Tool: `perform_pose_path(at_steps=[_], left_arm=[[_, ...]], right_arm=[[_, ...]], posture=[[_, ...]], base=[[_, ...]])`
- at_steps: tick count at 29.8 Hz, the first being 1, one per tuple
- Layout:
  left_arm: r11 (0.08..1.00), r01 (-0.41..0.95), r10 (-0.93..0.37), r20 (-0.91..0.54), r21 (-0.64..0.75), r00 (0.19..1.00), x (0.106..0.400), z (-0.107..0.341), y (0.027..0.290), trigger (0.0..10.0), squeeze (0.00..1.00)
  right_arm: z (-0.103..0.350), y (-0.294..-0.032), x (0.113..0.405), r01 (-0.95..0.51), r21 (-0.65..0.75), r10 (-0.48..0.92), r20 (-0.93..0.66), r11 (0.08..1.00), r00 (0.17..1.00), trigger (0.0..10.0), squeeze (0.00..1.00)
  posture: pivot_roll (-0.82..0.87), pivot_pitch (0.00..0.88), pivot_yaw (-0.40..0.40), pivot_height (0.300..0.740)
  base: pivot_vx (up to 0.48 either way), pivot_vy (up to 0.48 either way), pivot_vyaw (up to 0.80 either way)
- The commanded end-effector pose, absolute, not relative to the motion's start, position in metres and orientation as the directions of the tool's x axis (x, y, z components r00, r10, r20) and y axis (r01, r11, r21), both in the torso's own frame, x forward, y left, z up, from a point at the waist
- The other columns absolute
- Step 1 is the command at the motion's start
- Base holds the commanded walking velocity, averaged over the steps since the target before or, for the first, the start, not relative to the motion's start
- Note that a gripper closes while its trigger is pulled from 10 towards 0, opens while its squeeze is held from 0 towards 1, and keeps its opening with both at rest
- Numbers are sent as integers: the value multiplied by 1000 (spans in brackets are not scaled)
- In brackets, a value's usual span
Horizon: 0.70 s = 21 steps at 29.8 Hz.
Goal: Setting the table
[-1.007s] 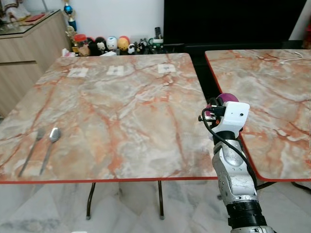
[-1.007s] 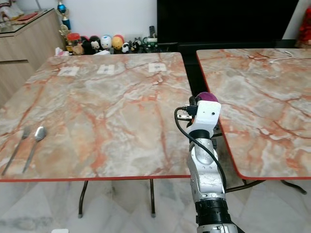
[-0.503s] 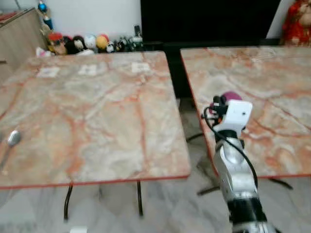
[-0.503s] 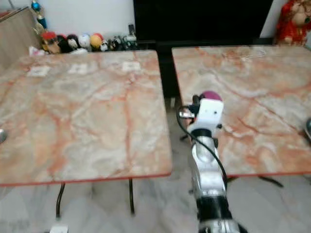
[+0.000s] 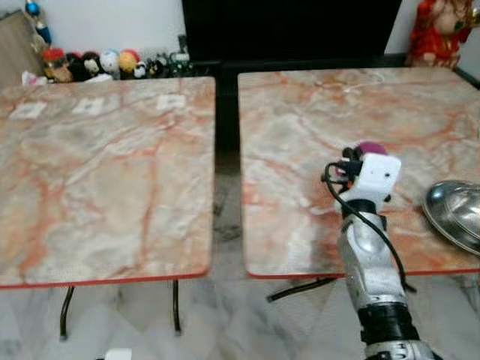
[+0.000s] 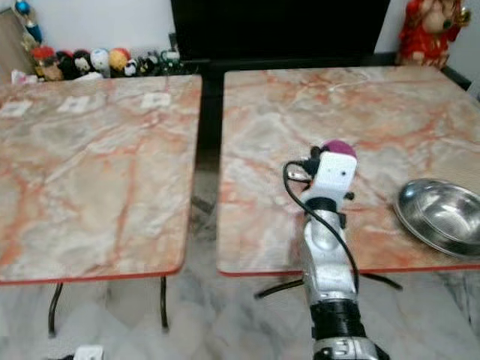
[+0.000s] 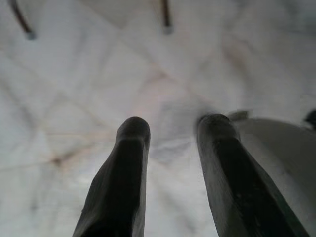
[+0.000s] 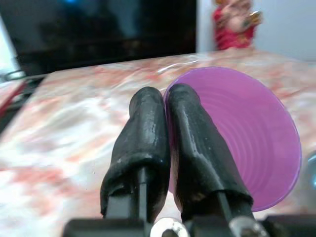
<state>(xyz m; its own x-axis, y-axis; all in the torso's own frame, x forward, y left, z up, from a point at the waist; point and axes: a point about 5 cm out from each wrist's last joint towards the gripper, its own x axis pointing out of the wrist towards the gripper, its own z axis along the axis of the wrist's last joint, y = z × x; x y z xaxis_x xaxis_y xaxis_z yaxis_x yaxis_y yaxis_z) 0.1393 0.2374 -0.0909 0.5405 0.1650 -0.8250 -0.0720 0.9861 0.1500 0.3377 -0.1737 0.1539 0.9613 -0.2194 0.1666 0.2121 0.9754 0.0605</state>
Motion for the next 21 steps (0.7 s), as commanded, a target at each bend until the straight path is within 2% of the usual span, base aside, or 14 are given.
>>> perform_pose_path(at_steps=[1, 12, 16, 21], left_arm=[[983, -79, 184, -832, 168, 523, 133, -91, 245, 10000, 0], [983, -89, 184, -834, 161, 520, 135, -91, 245, 10000, 0], [983, -93, 184, -833, 159, 521, 136, -90, 245, 10000, 0], [982, -107, 190, -830, 157, 524, 138, -90, 246, 10000, 0]], right_arm=[[159, -170, 340, 212, 64, -220, 182, 975, 958, 10000, 0], [166, -177, 358, 232, 28, -234, 135, 972, 963, 10000, 0], [166, -170, 370, 180, -3, -180, 67, 984, 981, 10000, 0], [171, -158, 377, 108, -13, -107, 81, 994, 991, 10000, 0]], posture=[[-97, 0, 42, 740], [-90, 0, 45, 740], [-87, 0, 45, 740], [-80, 0, 41, 740]], base=[[0, -240, 0], [0, 0, 0], [0, 0, 0], [0, 0, 0]])
